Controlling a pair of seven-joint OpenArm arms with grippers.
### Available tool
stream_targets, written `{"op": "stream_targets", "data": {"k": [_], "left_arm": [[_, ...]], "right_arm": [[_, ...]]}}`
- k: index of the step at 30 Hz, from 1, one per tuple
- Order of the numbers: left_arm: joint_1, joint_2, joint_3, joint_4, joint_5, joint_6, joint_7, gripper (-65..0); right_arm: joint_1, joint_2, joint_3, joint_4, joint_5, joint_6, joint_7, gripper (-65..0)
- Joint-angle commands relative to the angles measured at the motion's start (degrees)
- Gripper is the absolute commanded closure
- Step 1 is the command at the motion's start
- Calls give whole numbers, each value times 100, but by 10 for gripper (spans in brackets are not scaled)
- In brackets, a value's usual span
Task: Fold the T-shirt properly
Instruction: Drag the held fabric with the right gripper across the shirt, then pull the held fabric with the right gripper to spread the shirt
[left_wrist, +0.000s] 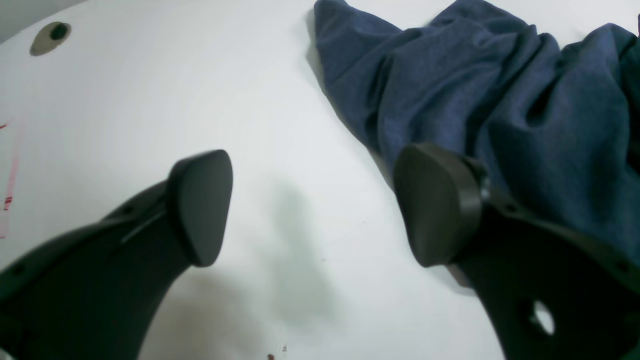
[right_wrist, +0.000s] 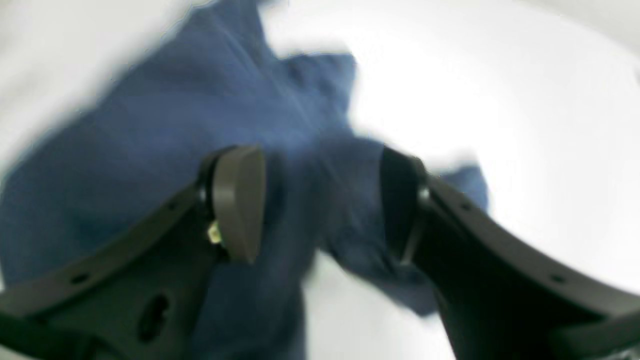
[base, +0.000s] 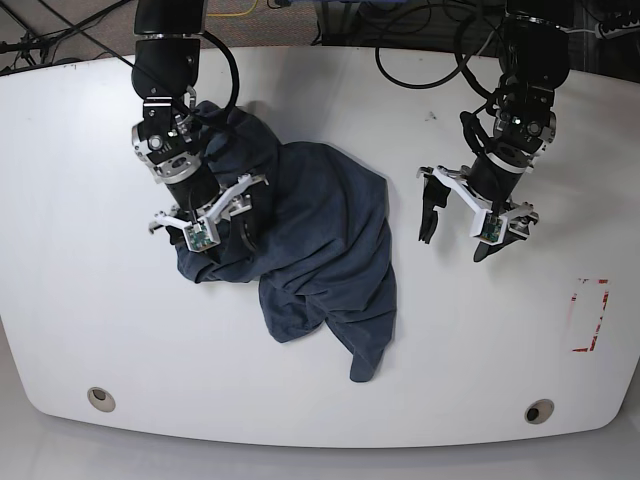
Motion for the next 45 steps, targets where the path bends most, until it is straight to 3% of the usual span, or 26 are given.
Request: {"op": "stream_targets", "data": {"k": [1, 14, 16, 30, 45], "left_arm": [[-79, -29, -18, 152, -46, 7, -126, -502], [-79, -19, 40, 227, -69, -6, -109, -508], [-25, -34, -41, 228, -56, 3, -169, -507], [82, -33, -50, 134, -7, 6, -168, -507], [265, -94, -280, 162, -6, 21, -183, -505]], "right_arm": [[85, -34, -5, 120, 63, 16, 227, -347], [120, -650, -1080, -251, -328, 65, 322, -347], [448, -862, -1275, -354, -721, 44, 273, -348], [832, -699, -538, -435, -611, 79, 224, -347], [1531, -717, -744, -1671, -493, 51, 382, -353]]}}
